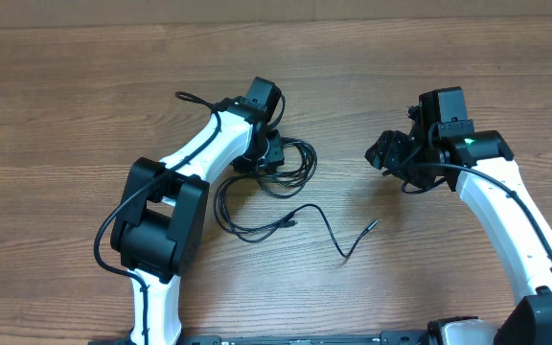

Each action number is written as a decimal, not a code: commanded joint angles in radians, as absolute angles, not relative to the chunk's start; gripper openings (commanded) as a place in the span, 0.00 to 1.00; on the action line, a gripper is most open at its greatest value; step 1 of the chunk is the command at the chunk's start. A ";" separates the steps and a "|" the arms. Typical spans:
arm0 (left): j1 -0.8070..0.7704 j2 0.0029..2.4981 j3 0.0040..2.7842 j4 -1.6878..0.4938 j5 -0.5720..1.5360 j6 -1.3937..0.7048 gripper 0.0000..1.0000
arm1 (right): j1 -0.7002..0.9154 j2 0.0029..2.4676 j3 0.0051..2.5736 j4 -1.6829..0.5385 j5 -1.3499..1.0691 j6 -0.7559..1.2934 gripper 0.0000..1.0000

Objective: Untangle cables

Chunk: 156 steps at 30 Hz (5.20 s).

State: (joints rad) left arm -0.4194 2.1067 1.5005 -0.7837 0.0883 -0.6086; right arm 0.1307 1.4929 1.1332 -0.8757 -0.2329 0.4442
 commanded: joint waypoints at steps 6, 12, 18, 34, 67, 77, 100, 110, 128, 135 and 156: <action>-0.447 2.120 1.512 -0.775 0.018 -0.722 0.34 | 0.128 1.469 1.160 -0.873 -0.257 0.445 0.65; -0.492 2.120 1.508 -0.818 -0.106 -0.722 0.32 | 0.128 1.469 1.160 -0.874 -0.273 0.445 0.65; -0.500 2.120 1.509 -0.839 -0.115 -0.717 0.04 | 0.128 1.469 1.160 -0.875 -0.273 0.445 0.69; -0.499 1.897 1.782 -0.931 -0.057 -0.479 0.04 | 0.129 1.470 1.160 -0.809 -0.384 0.327 0.76; -0.549 1.668 1.782 -1.057 -0.177 -0.435 0.04 | 0.289 1.489 1.158 -0.691 -0.287 0.262 0.06; -0.462 1.666 1.782 -1.131 -0.366 -0.513 0.04 | 0.129 1.489 1.158 -0.826 -0.091 0.344 0.17; -0.449 1.398 1.783 -0.805 0.210 -0.284 0.04 | 0.154 1.489 1.157 -0.711 -0.510 0.286 0.70; -0.450 1.328 1.783 -0.617 0.389 -0.296 0.04 | 0.292 1.505 1.145 -0.635 -0.509 0.282 0.80; -0.449 1.348 1.783 -0.727 0.041 -0.295 0.04 | 0.399 1.698 1.145 -0.498 -0.367 0.492 0.77; -0.437 1.437 1.783 -0.888 -0.231 -0.318 0.04 | 0.403 1.767 1.145 -0.439 -0.374 0.490 0.60; -0.424 1.721 1.783 -1.055 -0.313 -0.379 0.27 | 0.439 1.787 1.145 -0.538 -0.412 0.401 0.66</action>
